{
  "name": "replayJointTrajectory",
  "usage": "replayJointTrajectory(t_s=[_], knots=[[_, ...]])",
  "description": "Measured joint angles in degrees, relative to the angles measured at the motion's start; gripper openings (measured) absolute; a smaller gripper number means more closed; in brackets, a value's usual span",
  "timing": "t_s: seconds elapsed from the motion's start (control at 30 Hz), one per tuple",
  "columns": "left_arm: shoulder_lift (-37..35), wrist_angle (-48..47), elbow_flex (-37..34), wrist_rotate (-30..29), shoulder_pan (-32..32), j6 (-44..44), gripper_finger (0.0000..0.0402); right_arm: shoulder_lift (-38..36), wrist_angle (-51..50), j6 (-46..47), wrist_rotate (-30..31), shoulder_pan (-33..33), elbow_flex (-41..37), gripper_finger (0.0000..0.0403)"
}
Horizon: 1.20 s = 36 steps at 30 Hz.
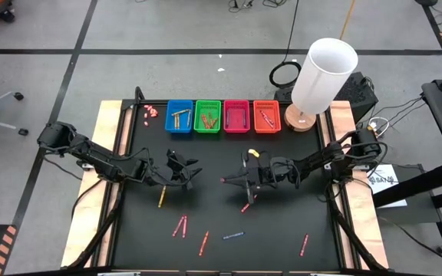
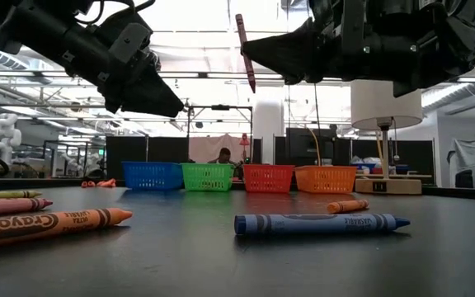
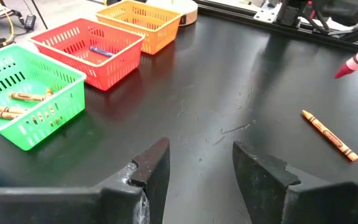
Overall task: Sort crayons
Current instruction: Put the red crayon into the orange bin
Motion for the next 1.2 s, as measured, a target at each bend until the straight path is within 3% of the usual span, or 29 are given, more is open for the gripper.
replayJointTrajectory(t_s=[0.77,1.2], knots=[[0.0,-0.04,0.0,0.26,0.0,0.09,0.0173,0.0,-0.17,-22.73,0.66,0.0,0.0,0.0004],[0.0,-0.04,0.01,0.26,0.01,0.11,0.0173,0.0,-0.17,-29.69,0.67,0.0,-0.01,0.0004]])
